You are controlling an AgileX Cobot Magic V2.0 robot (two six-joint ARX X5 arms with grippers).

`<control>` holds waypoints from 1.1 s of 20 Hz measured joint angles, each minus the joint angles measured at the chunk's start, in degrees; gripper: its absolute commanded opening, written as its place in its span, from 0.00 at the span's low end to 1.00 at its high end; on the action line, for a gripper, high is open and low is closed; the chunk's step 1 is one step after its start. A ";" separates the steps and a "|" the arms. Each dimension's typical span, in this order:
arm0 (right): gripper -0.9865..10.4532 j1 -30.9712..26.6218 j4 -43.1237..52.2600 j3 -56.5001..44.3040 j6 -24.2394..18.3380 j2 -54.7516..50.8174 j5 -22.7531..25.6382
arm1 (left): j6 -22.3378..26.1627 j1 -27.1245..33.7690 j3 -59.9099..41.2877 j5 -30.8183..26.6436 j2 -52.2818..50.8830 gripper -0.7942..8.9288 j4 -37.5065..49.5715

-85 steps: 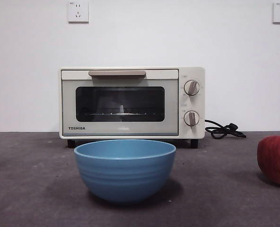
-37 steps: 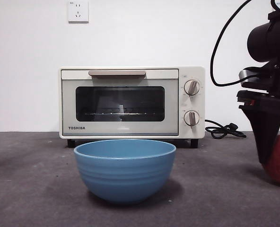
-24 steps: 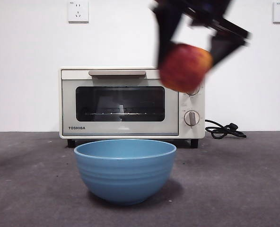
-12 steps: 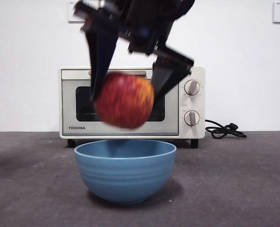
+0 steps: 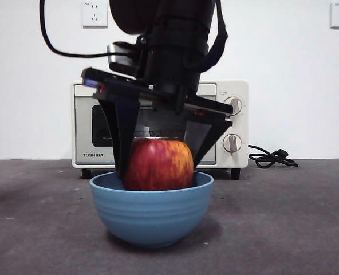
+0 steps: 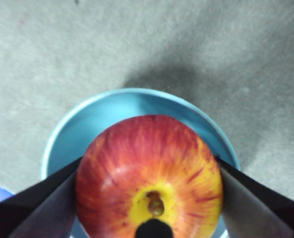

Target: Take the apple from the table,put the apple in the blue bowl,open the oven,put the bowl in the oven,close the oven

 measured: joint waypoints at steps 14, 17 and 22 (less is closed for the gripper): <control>0.56 0.07 -0.09 0.00 0.00 0.11 -0.26 | 0.00 0.00 0.00 0.00 0.00 0.08 0.02; 0.56 0.22 -0.22 0.04 0.00 0.11 -0.79 | 0.02 0.00 0.00 0.00 0.00 0.08 0.04; 0.55 0.37 -4.61 4.63 -0.04 -0.15 -0.83 | 0.02 0.00 0.02 0.15 1.22 0.08 3.13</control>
